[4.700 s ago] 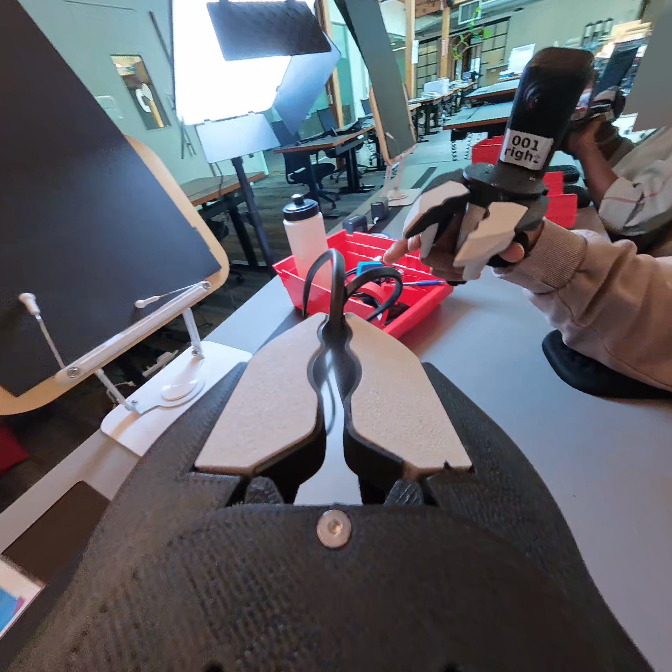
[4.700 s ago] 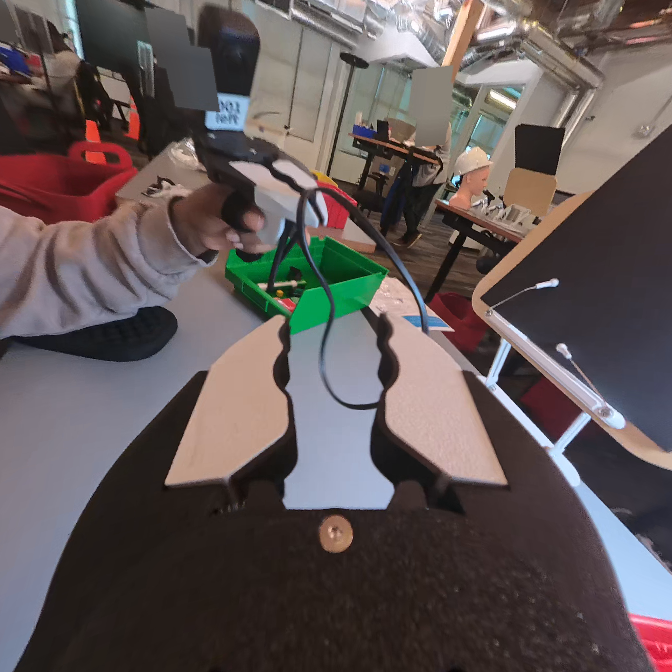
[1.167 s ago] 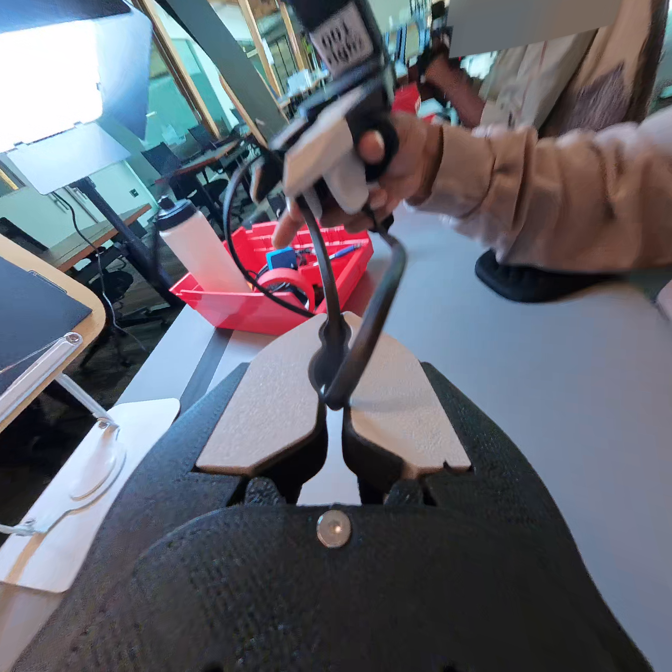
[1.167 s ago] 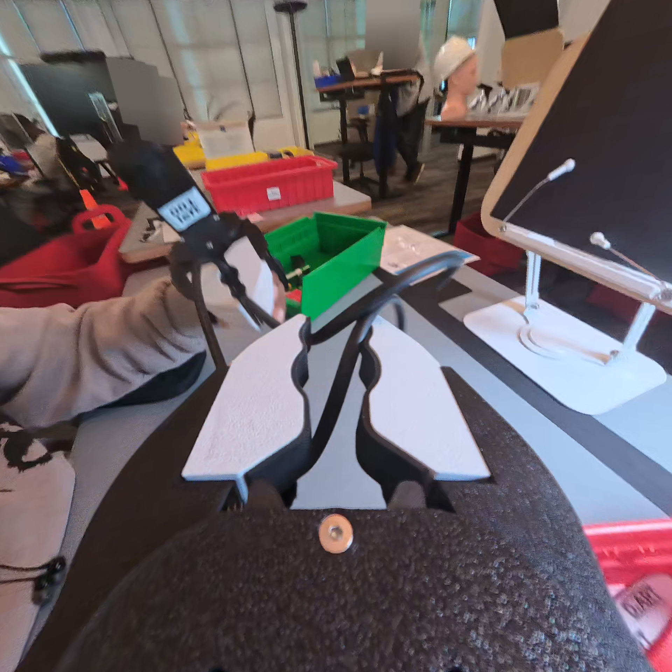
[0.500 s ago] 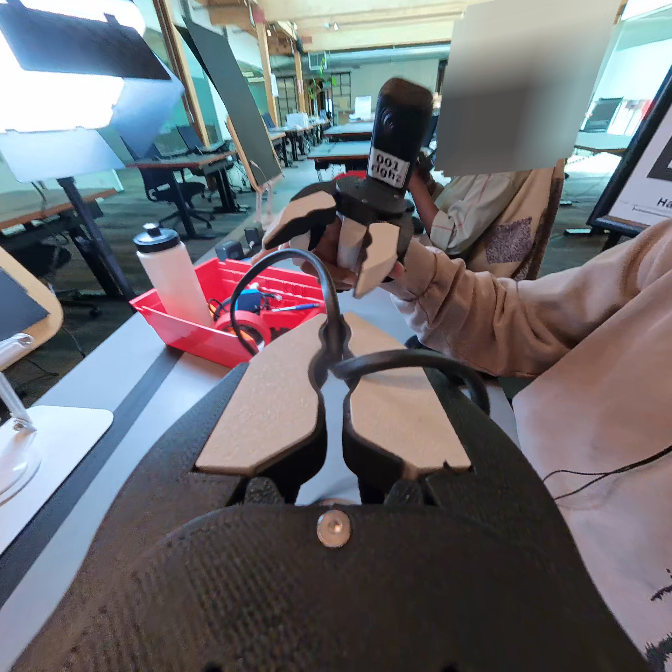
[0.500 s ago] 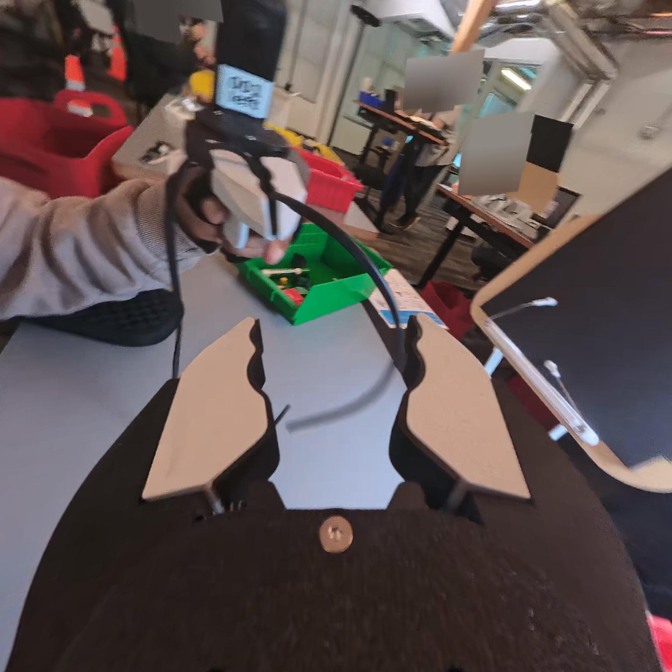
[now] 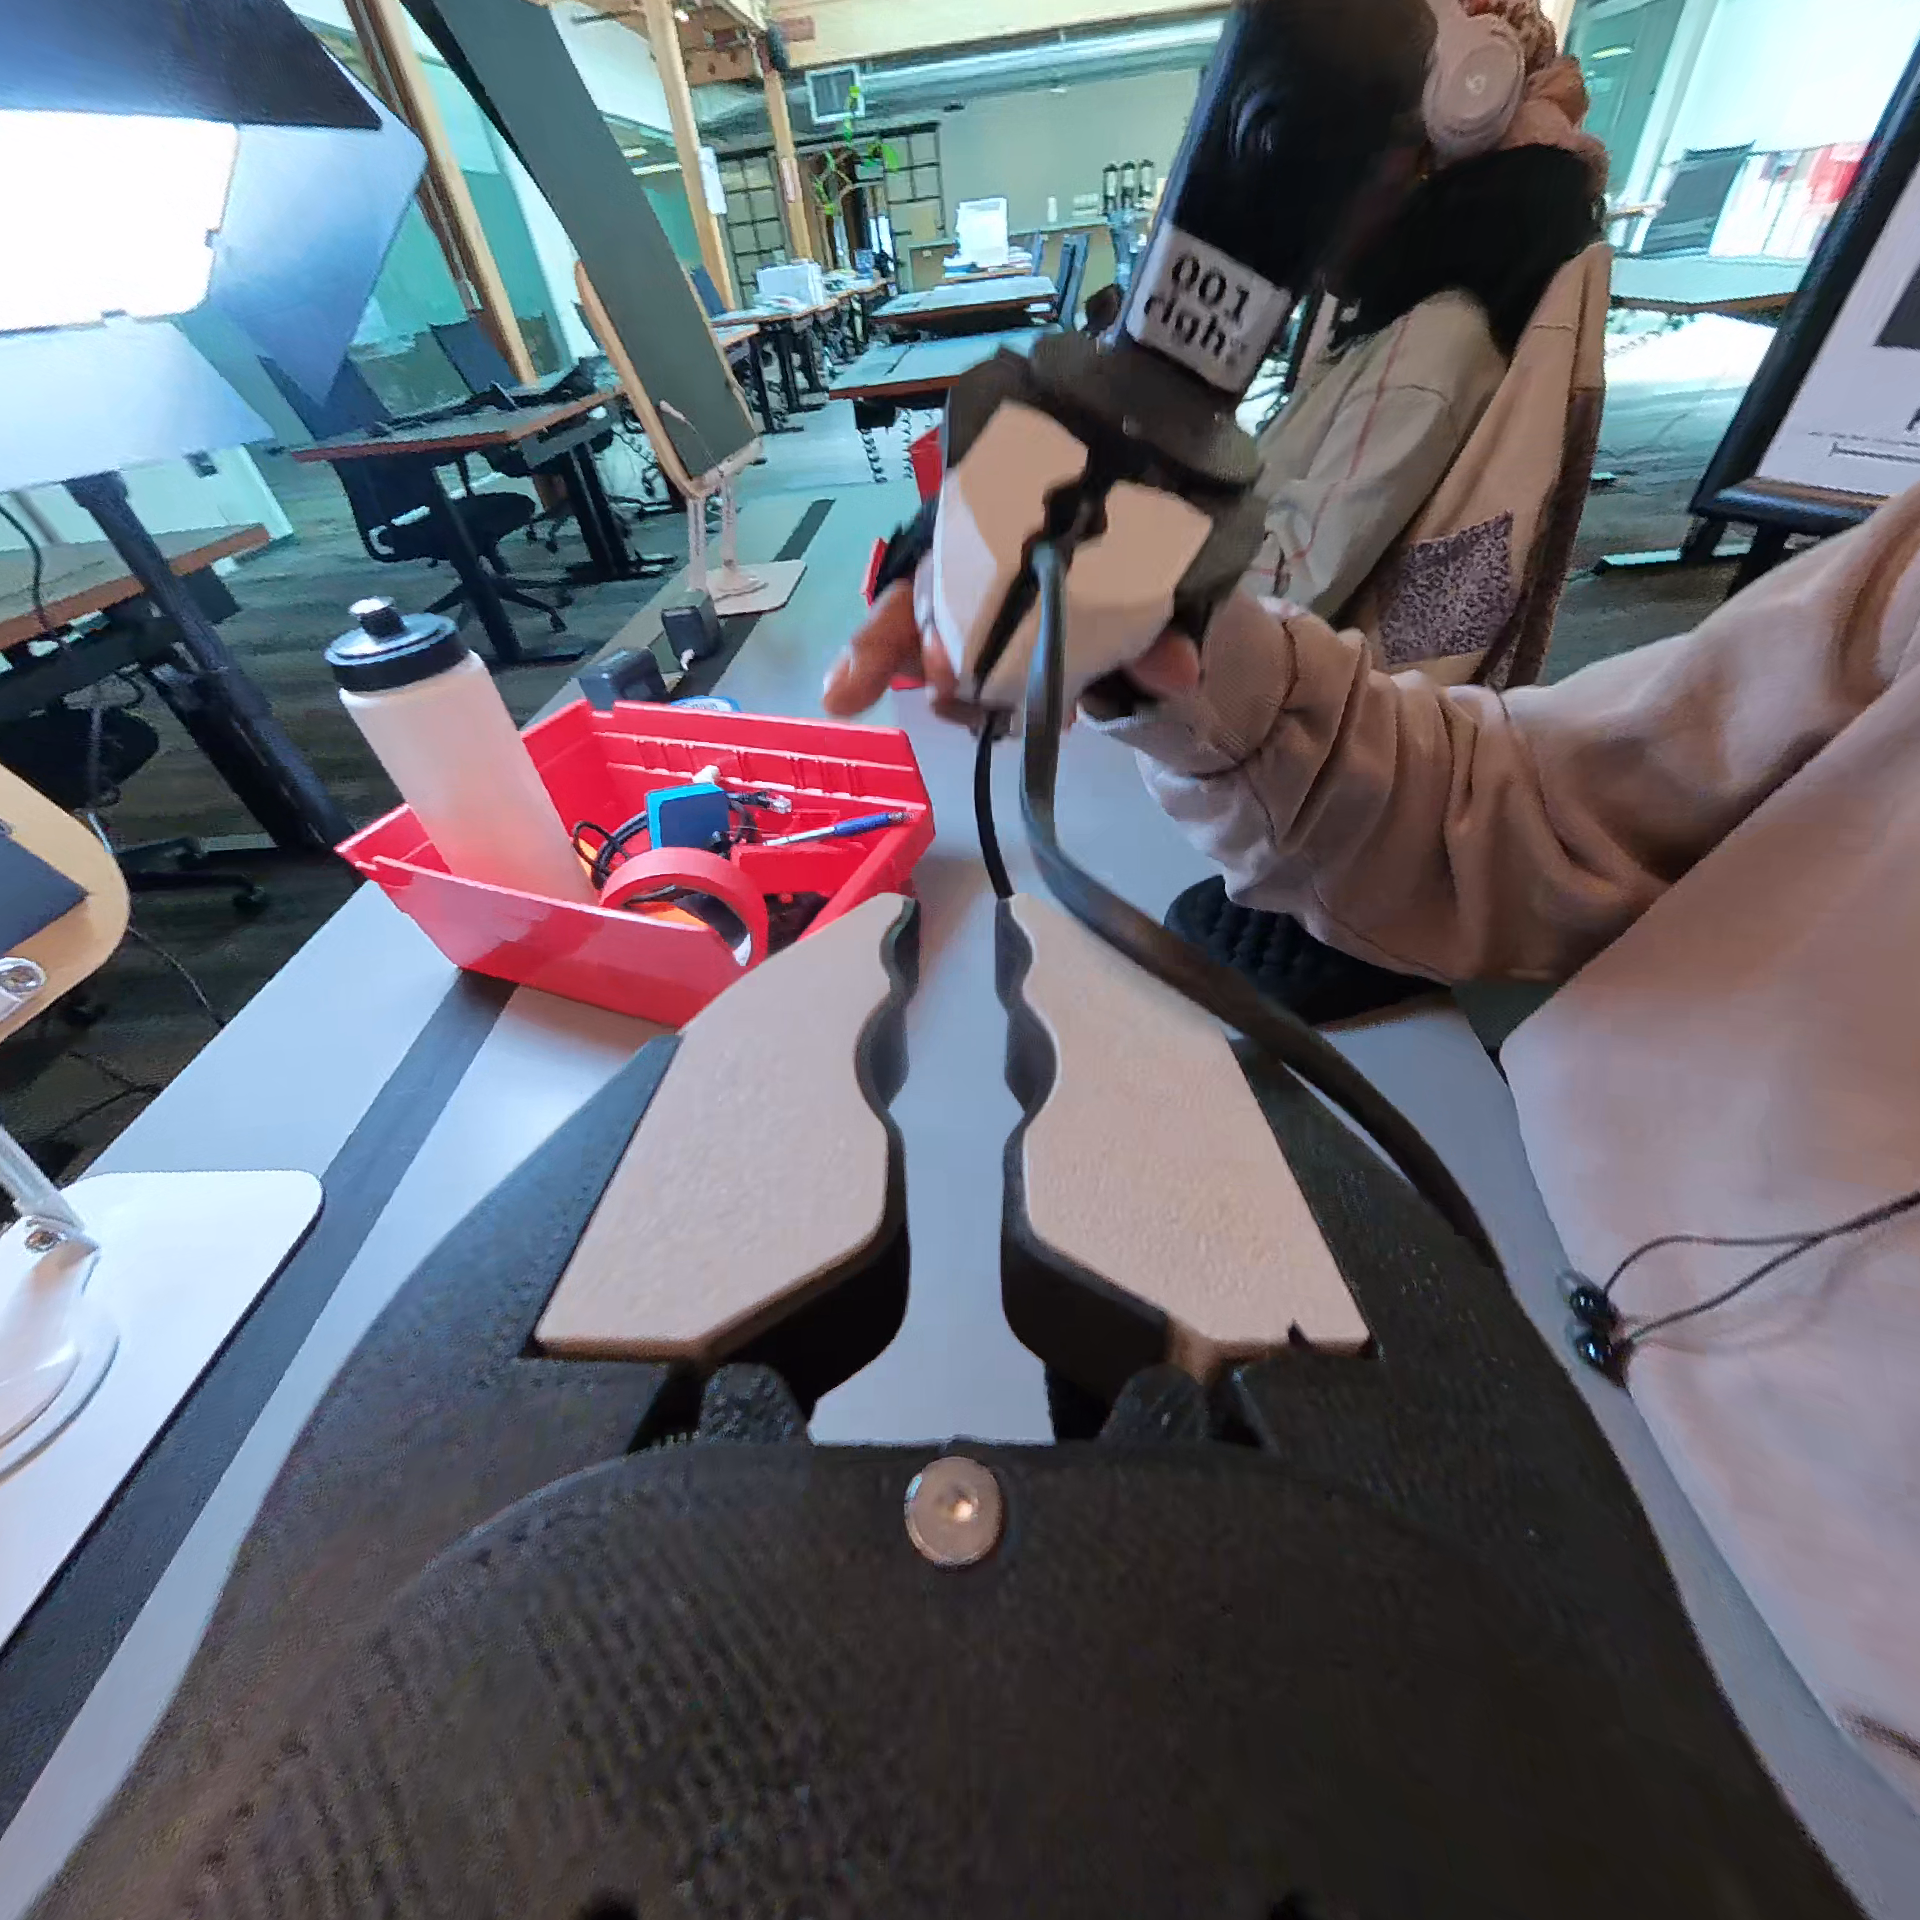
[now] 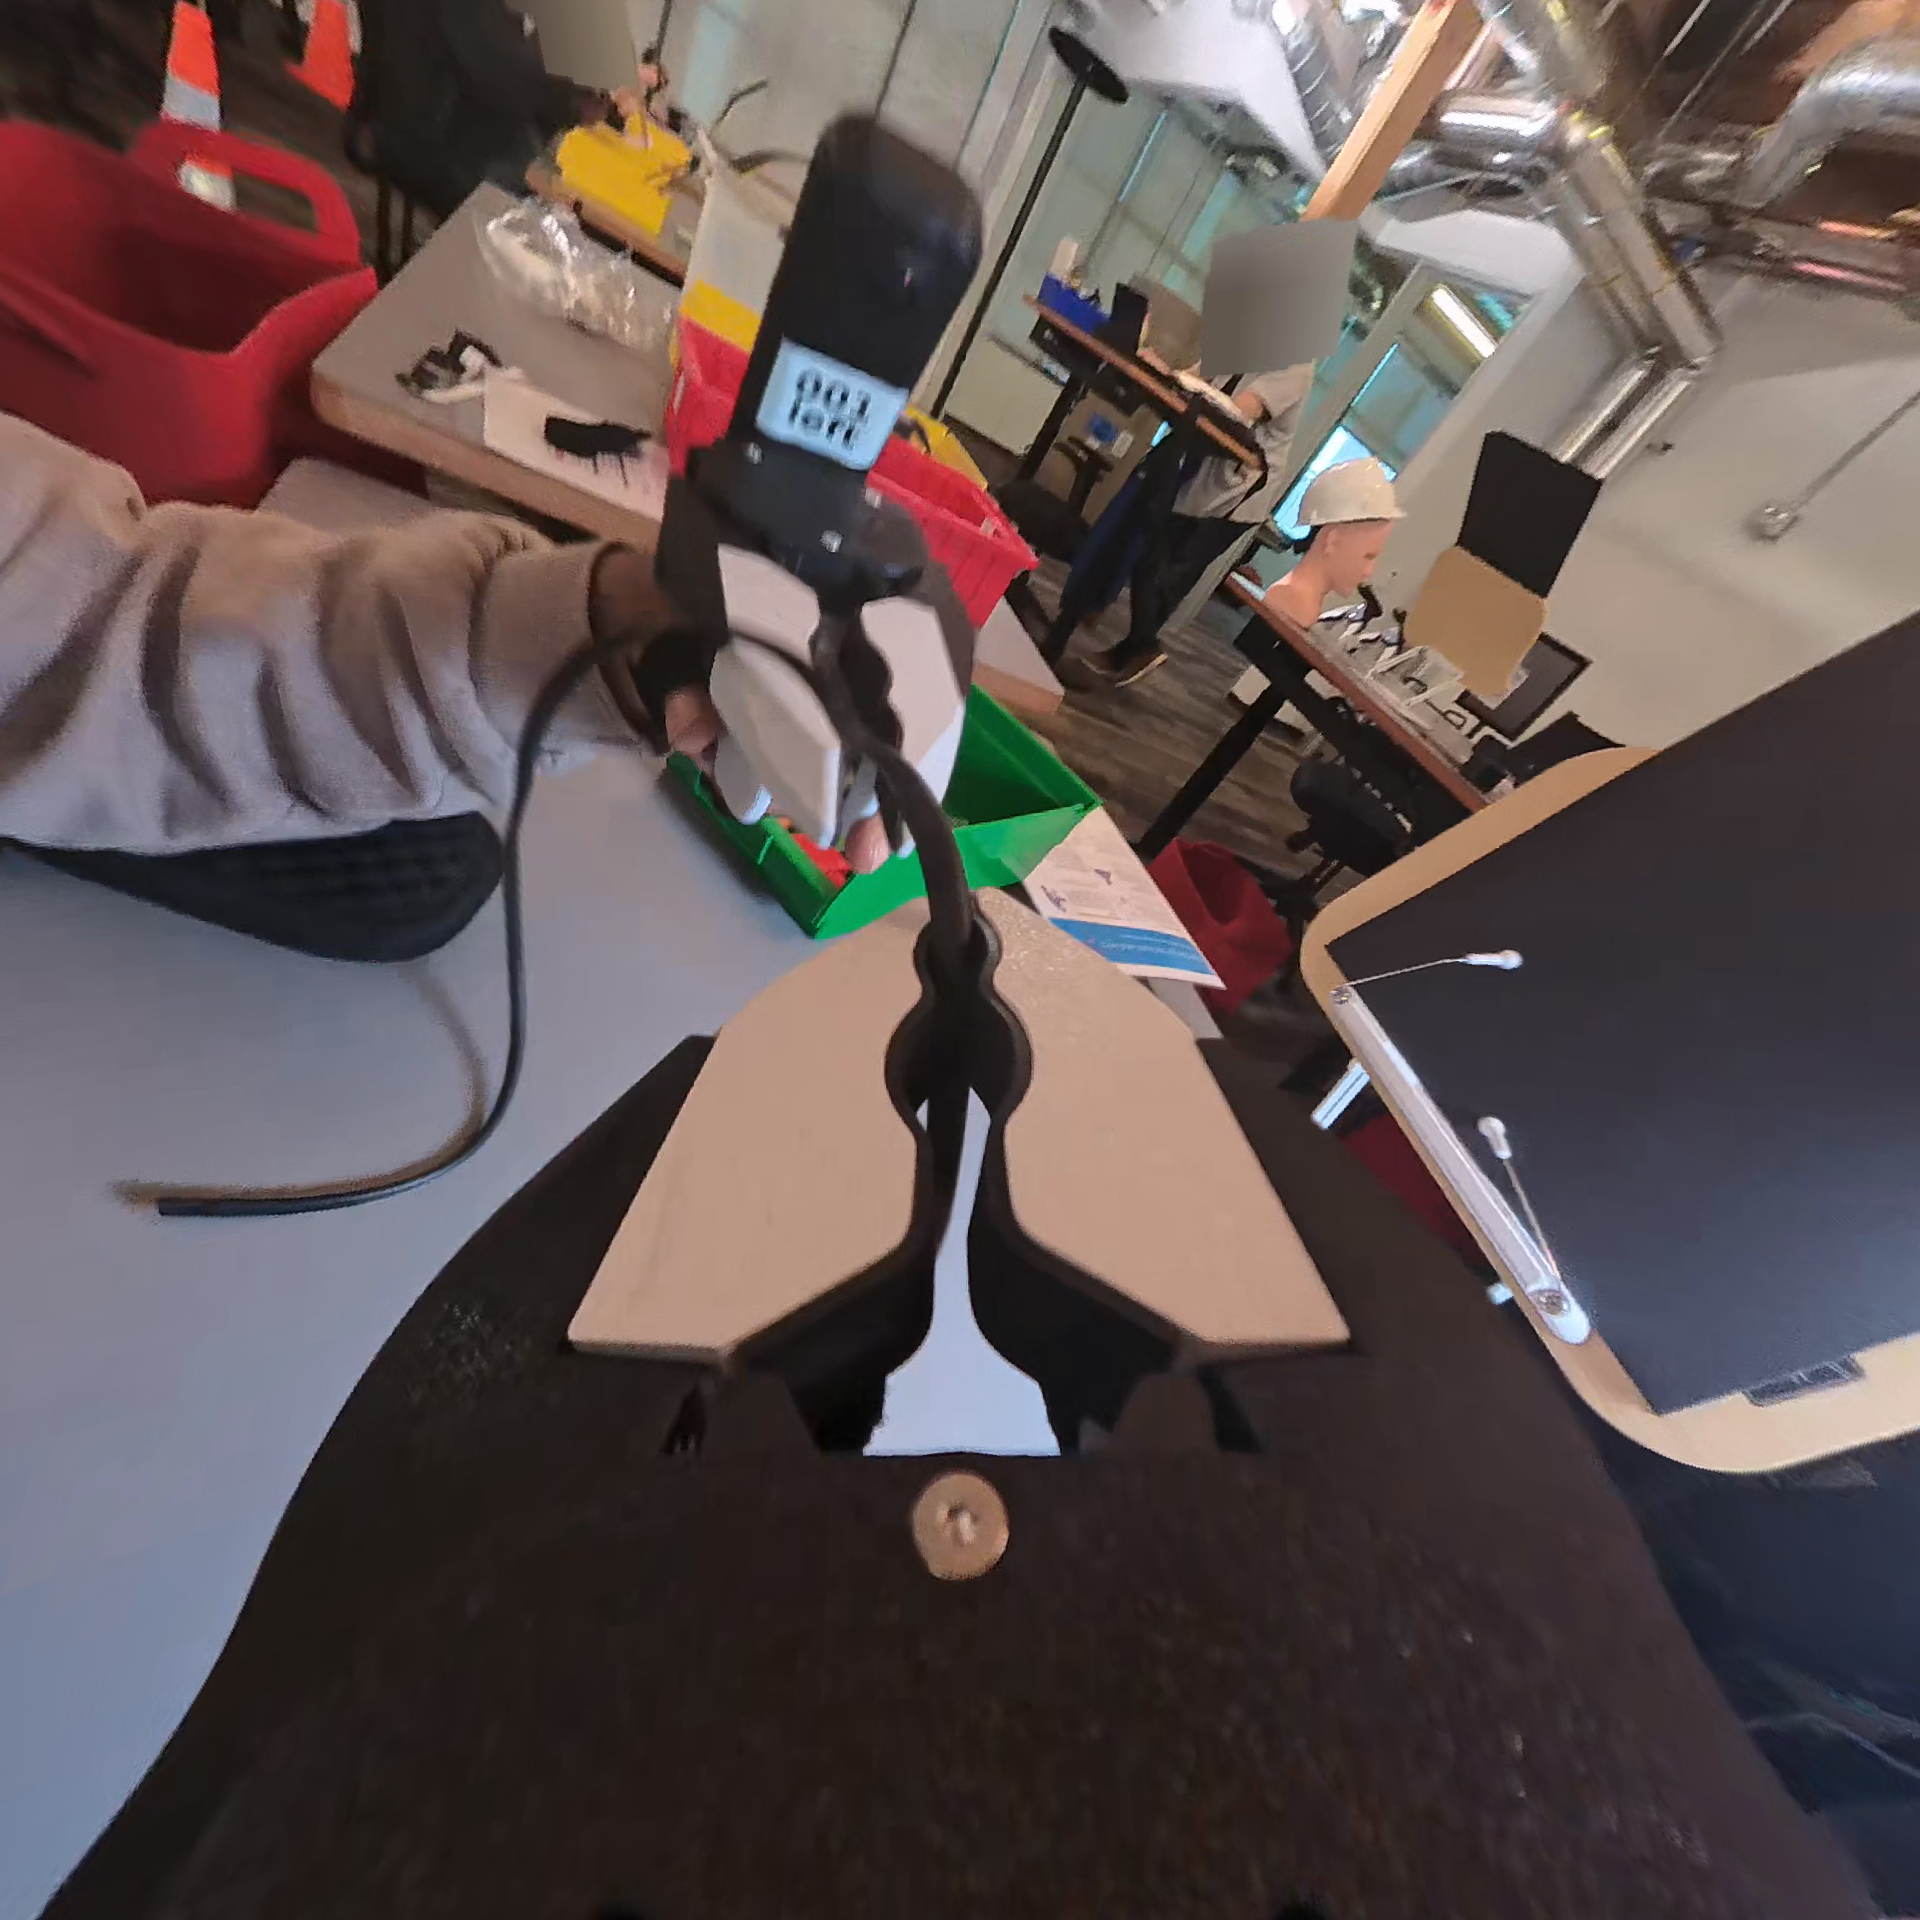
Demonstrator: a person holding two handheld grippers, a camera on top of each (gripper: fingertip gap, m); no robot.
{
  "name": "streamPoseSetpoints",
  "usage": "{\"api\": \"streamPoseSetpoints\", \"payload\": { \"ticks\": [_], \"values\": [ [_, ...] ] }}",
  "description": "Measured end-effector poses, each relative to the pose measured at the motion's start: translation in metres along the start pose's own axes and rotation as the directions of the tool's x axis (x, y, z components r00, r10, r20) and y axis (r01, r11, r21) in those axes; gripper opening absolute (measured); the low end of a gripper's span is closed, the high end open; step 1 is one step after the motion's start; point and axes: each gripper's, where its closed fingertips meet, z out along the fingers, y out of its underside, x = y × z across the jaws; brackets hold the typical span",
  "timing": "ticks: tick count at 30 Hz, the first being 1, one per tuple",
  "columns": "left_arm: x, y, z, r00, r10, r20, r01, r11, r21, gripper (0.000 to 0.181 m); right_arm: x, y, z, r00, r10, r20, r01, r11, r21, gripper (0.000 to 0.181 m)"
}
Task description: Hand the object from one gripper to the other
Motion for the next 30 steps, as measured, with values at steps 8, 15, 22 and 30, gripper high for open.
{"api": "streamPoseSetpoints", "payload": {
  "ticks": [8, 15, 22, 30],
  "values": [
    [-0.046, 0.083, -0.014, 0.992, -0.124, -0.001, 0.122, 0.976, -0.18, 0.023, 0.03, -0.01, -0.029, 0.988, 0.003, -0.153, -0.004, 1.0, -0.012, 0.0],
    [-0.056, 0.116, -0.027, 0.982, -0.186, 0.016, 0.183, 0.942, -0.281, 0.033, 0.053, -0.016, -0.05, 0.966, 0.042, -0.254, -0.036, 0.999, 0.025, 0.0],
    [-0.019, 0.172, 0.014, 0.976, -0.2, -0.086, 0.123, 0.834, -0.538, 0.049, 0.068, -0.03, -0.066, 0.931, 0.09, -0.353, -0.058, 0.993, 0.1, 0.0],
    [0.021, 0.185, 0.082, 0.983, 0.017, -0.18, -0.11, 0.845, -0.523, 0.054, 0.068, -0.051, -0.072, 0.909, 0.126, -0.396, -0.061, 0.983, 0.174, 0.0]
  ]
}}
